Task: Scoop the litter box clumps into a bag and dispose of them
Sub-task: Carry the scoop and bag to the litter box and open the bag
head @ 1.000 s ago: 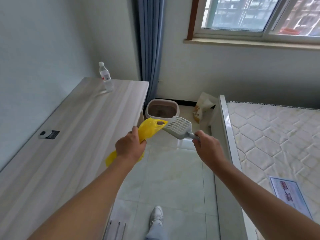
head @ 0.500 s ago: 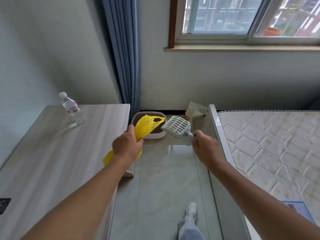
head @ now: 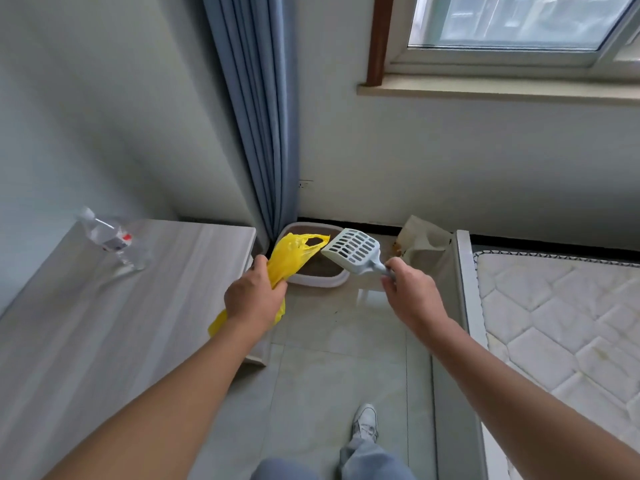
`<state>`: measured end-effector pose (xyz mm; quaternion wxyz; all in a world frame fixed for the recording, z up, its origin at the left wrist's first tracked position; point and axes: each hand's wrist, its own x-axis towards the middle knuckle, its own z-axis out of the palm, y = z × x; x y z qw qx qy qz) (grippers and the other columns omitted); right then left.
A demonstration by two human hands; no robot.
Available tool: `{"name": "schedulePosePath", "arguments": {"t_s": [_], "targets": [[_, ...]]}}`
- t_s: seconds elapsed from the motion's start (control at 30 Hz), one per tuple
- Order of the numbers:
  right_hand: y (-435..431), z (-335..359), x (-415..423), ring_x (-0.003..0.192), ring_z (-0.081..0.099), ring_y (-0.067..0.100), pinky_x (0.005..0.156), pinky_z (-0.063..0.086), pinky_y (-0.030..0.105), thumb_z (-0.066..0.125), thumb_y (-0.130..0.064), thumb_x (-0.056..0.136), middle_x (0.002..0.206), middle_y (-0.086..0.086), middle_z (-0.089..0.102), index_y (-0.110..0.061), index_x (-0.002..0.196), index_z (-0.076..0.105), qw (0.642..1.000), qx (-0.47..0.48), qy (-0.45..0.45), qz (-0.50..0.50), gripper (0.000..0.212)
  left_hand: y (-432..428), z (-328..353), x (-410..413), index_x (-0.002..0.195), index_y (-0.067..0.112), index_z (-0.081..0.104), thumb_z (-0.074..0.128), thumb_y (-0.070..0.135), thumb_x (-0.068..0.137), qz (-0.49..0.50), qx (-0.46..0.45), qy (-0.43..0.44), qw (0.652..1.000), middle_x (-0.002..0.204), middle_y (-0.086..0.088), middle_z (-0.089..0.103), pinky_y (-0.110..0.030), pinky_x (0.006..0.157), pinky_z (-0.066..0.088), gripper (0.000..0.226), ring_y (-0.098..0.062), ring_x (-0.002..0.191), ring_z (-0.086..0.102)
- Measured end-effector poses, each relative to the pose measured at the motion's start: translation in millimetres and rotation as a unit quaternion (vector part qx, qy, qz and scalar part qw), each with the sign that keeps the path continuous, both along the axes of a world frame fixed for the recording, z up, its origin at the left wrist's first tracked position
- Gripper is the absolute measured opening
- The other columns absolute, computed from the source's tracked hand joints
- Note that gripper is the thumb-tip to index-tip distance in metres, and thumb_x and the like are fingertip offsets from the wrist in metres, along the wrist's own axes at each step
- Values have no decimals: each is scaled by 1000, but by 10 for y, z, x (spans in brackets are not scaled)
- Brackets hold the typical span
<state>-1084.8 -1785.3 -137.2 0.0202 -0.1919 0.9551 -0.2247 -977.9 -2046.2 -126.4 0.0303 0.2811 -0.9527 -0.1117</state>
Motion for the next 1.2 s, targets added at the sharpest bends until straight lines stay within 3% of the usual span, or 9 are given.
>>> {"name": "schedulePosePath", "arguments": {"t_s": [0.23,0.37,0.6,0.87,1.03,1.2], "targets": [[-177,-242,-608,68,55,25,56,44,34,54,-23,96,80,0,65,-17,98,55,999,3,-39,-10,7,-186,-236,-595,111,17,45,58,44,93,20,15,-16,1000,91,-7,66,-31,58,35,35,-26,68,52],[-276,-407,-897,72,58,24,61,48,36,55,-26,96,82,0,66,-17,100,55,998,6,-62,-29,9,-337,-492,-954,110,15,45,58,41,92,6,32,-28,999,96,-11,67,-34,59,38,34,-36,79,62],[-617,-883,-1419,75,59,25,63,46,35,54,-29,97,84,-1,66,-18,101,54,995,14,-81,-59,12,-627,-1087,-1611,112,17,44,58,40,91,-7,78,-40,996,100,-13,68,-39,63,41,34,-42,86,63],[-1040,-2253,-2097,75,59,26,65,46,36,55,-27,97,85,0,67,-19,106,56,992,10,-107,-68,12,-931,-2326,-2356,117,16,45,57,43,95,31,107,-35,993,102,-15,67,-38,65,39,37,-40,90,62],[-1234,-3572,-2478,77,61,27,63,44,35,56,-27,96,85,0,68,-18,106,56,993,-9,-101,-67,13,-1032,-3547,-2722,121,19,44,56,44,94,28,103,-15,994,105,-14,68,-42,69,46,38,-41,90,63],[-1343,-4910,-2827,78,62,26,65,47,36,58,-27,96,85,-1,69,-19,105,57,993,-34,-87,-75,12,-1218,-4798,-3137,124,19,44,55,46,94,11,77,10,997,108,-15,66,-40,68,39,41,-42,94,62]]}}
